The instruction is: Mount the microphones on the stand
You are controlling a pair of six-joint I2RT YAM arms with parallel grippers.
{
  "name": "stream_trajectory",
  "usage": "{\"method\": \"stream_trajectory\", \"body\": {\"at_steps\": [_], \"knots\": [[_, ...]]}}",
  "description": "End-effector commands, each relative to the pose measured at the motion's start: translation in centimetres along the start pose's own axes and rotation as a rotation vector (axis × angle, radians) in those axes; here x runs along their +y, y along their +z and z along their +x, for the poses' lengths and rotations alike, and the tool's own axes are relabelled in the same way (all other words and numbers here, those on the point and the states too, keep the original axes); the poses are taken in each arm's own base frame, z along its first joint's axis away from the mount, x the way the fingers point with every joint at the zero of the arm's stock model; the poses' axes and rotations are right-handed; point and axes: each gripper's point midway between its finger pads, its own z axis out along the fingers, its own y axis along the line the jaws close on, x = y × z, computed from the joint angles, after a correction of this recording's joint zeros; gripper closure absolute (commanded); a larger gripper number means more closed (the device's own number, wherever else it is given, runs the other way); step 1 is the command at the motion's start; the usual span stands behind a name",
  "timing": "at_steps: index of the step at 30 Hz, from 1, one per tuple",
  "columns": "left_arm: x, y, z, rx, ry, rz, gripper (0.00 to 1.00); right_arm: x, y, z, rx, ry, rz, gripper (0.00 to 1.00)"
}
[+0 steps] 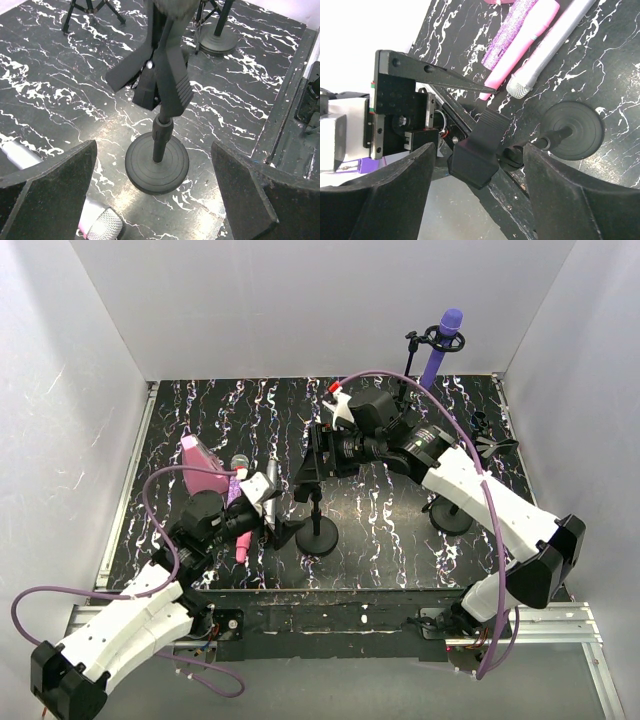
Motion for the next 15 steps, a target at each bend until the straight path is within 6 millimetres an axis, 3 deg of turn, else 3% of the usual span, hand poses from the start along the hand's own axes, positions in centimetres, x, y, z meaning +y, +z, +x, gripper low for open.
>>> {"method": "stream_trajectory", "body": {"at_steps": [1,11,15], "knots": [[0.7,0.4,-0.2,-0.052,-0.006,-0.036,0.02,0.2,0.2,-1.0,-0.036,0.006,0.011,0.25],[0.6,2.8,1.3,-0.092,-0.082,0.002,0.03,1.2,0.3,-0.1,-0.006,0.011,-0.071,0.48],[0.4,4.0,2.0,-0.116,-0.112,0.013,0.05,1.1,-0.3,0.1,0.000,0.049,-0.113,0.62]]}}
